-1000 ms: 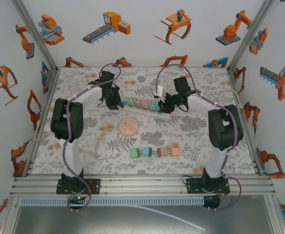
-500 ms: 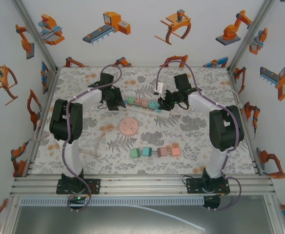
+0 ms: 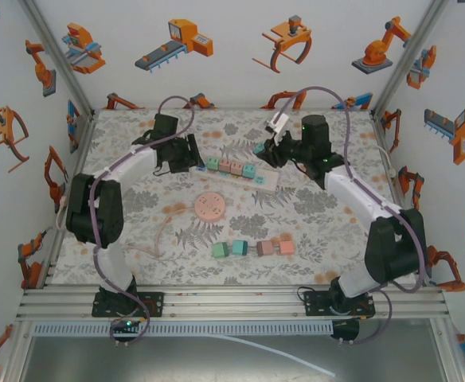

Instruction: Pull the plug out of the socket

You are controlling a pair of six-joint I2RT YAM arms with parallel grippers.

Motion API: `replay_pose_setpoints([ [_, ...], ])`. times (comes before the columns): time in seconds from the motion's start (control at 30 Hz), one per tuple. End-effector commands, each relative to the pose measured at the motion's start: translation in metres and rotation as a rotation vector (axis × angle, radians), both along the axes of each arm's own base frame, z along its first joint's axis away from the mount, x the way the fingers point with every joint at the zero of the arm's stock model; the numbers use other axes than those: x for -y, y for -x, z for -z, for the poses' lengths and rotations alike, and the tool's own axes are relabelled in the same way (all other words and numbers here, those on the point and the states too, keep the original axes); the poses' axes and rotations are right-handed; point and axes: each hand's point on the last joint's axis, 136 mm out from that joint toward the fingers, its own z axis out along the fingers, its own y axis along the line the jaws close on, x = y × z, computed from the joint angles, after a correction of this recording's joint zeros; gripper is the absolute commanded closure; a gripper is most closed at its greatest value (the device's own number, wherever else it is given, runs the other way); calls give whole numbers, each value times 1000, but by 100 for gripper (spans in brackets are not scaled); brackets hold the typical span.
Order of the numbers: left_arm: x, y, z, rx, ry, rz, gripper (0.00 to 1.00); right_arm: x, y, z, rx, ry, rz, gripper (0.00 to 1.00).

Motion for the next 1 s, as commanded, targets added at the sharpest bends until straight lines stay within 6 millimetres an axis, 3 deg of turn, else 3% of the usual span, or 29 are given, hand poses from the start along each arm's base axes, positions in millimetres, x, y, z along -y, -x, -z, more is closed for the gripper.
replay_pose_setpoints([
  [0.0, 20, 10, -65, 194, 90, 184, 37, 21, -4, -43, -130, -270, 236, 87],
  [0.23, 60, 67, -136, 419, 272, 561, 28, 70, 23, -43, -355, -573, 508, 89],
  [0.33, 73, 101, -156, 530, 301, 726, 23, 85, 40, -32, -439, -734, 570, 90],
  [0.4, 80, 123, -161, 604, 283, 836, 17, 97, 49, -10, -523, -795, 646, 90],
  [0.53, 92, 161, -160, 714, 275, 1015, 1, 115, 71, 43, -647, -799, 777, 91],
  [0.67, 99, 197, -157, 825, 257, 1161, 3, 119, 89, 84, -743, -725, 829, 91],
  [0.83, 108, 236, -123, 846, 167, 1360, 3, 115, 103, 124, -846, -655, 836, 90],
  [0.97, 112, 253, -106, 815, 152, 1461, 3, 110, 111, 154, -929, -596, 835, 89],
])
